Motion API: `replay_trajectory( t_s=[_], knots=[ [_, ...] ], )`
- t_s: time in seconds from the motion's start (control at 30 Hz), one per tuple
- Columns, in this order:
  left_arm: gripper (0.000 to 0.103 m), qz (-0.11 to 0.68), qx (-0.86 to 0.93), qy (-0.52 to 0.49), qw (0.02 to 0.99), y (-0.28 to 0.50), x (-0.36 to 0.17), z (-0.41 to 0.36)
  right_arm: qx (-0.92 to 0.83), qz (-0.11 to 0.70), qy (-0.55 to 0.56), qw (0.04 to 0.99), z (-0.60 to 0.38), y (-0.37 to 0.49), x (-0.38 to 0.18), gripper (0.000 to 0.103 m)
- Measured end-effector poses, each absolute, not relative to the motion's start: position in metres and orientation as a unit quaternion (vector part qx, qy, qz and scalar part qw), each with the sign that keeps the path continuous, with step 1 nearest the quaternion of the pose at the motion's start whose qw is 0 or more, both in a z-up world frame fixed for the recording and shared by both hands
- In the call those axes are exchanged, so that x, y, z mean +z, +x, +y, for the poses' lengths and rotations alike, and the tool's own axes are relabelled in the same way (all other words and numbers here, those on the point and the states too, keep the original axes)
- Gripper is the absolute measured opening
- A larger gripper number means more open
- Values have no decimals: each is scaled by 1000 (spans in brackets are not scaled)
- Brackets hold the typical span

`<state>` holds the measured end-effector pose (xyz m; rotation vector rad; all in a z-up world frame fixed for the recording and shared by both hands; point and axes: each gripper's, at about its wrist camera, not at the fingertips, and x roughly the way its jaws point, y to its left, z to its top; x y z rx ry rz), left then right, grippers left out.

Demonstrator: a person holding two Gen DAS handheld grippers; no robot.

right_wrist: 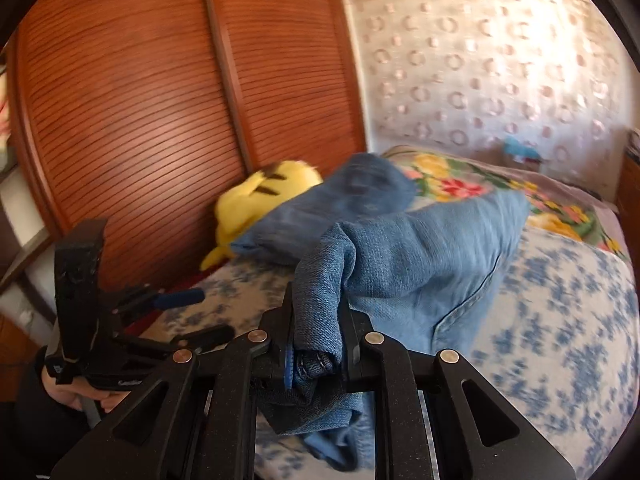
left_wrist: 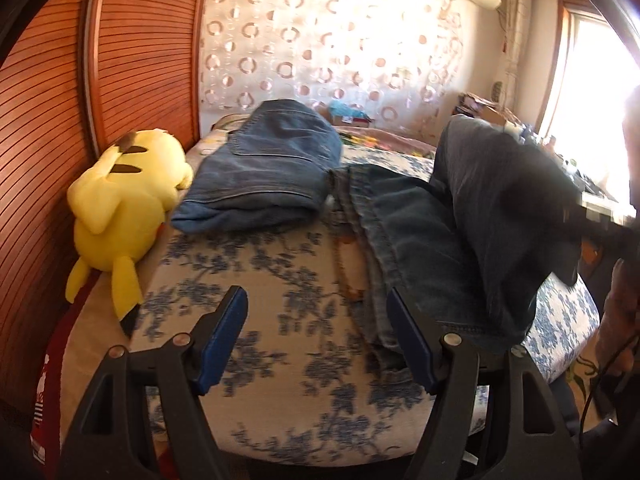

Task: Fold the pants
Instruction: 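Grasp the jeans leg end with the right gripper and lift it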

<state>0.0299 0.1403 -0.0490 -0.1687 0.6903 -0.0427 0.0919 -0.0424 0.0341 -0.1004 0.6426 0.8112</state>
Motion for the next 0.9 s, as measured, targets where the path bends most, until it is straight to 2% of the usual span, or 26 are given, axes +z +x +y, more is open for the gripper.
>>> replay_trajectory(
  t_s=[0.2, 0.3, 0.47, 0.53, 0.9],
  knots=[
    [72, 340, -6, -98, 935, 30, -53, 155, 413, 346, -71, 839, -10, 87, -3, 13],
    [72, 338, -8, -96, 936, 30, -52, 155, 413, 371, -65, 829, -10, 93, -18, 18],
    [72, 337, -14, -94, 937, 32, -51, 149, 419, 366, -45, 830, -25, 91, -10, 53],
    [72, 336, -16, -91, 937, 33, -48, 145, 417, 359, -34, 834, -38, 88, -1, 59],
    [72, 307, -33, -78, 948, 39, -19, 127, 349, 318, -46, 880, -101, 85, 23, 60]
  ],
)
